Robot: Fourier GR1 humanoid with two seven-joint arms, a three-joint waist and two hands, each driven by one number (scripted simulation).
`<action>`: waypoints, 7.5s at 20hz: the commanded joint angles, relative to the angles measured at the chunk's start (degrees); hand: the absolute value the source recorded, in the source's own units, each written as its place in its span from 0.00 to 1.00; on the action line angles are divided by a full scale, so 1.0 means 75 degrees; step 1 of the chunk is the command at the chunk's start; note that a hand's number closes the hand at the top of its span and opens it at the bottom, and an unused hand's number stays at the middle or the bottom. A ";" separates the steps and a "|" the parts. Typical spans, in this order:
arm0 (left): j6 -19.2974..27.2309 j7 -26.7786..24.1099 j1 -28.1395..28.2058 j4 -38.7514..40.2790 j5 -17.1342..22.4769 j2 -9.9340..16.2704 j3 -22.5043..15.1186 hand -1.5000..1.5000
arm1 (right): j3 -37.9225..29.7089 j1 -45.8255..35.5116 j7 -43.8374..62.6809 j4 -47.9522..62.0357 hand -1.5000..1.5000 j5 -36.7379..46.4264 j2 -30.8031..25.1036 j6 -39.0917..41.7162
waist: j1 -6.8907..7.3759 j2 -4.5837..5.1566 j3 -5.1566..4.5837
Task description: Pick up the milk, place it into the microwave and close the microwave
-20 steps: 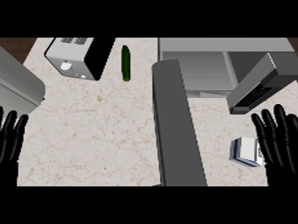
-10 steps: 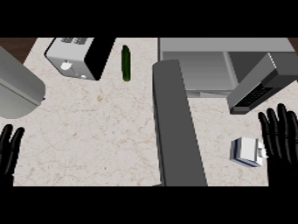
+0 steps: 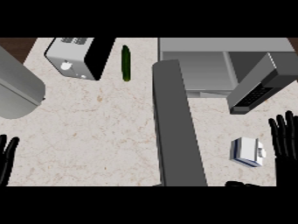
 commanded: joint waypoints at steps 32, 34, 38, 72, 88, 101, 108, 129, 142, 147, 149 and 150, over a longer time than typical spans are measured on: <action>-0.0446 -0.0065 0.0782 -0.0638 0.0157 -0.0110 -0.0049 0.00 | -0.1906 -0.2251 -0.4303 0.7165 0.00 0.0486 -0.0598 0.0498 | 0.0049 0.0011 0.0003; -0.0228 -0.0443 0.1200 -0.0709 -0.0069 -0.0139 -0.0308 0.00 | -0.2030 -0.2086 -0.4189 0.7054 0.00 0.0461 -0.0655 0.0301 | 0.0051 0.0003 0.0000; -0.0769 -0.0663 0.1229 -0.0456 0.0193 -0.0136 0.0057 0.00 | -0.2320 -0.2489 -0.4386 0.7889 0.00 0.0672 -0.0804 -0.0380 | 0.0059 0.0004 0.0000; -0.0859 -0.0391 0.0319 0.0334 0.0563 0.0000 0.0487 0.00 | -0.1573 -0.3388 -0.5831 0.8111 1.00 0.0034 -0.0984 0.1928 | 0.0009 0.0004 -0.0003; -0.0973 -0.0542 0.0920 0.0145 0.0565 -0.0139 0.0366 0.00 | -0.0497 -0.3431 -0.3281 0.4930 1.00 0.0179 -0.0464 0.1160 | -0.0004 -0.0010 -0.0006; -0.1260 -0.0356 0.0810 0.0114 0.0985 0.0015 0.0863 0.00 | -0.1049 -0.6914 -0.2506 0.8430 1.00 0.0967 -0.0712 0.0190 | 0.0143 0.0036 0.0002; -0.1534 -0.0538 0.0515 0.0648 0.1168 0.0186 0.1289 0.00 | -0.1472 -0.8725 -0.3449 1.1137 1.00 0.1186 -0.0713 -0.0197 | 0.0280 0.0095 0.0006; -0.1626 -0.0101 -0.0411 0.0654 0.1159 0.0422 0.1020 0.00 | -0.2188 -1.0710 -0.3827 1.3593 1.00 0.1473 -0.1295 -0.2252 | 0.1019 0.0489 0.0029; -0.1465 0.0024 -0.0759 0.0628 0.0499 0.0504 0.0807 0.00 | -0.1637 -1.0898 -0.3698 1.4098 0.00 0.2407 -0.1784 -0.5037 | 0.1298 0.0637 0.0034; -0.1526 0.0072 -0.0888 0.0743 0.0412 0.0490 0.0592 0.00 | -0.1175 -1.0943 -0.2984 1.4751 0.00 0.2964 -0.1818 -0.6036 | 0.1516 0.0759 -0.0009; -0.1452 0.0124 -0.0986 0.0797 0.0275 0.0495 0.0572 0.00 | -0.1849 -1.1158 -0.3194 1.4342 0.00 0.2187 -0.1399 -0.4451 | 0.1402 0.0688 0.0066; -0.1400 0.0058 -0.1081 0.0807 0.0259 0.0451 0.0587 0.00 | -0.1782 -1.1247 -0.3102 1.4412 0.00 0.2257 -0.1366 -0.4401 | 0.1439 0.0684 0.0052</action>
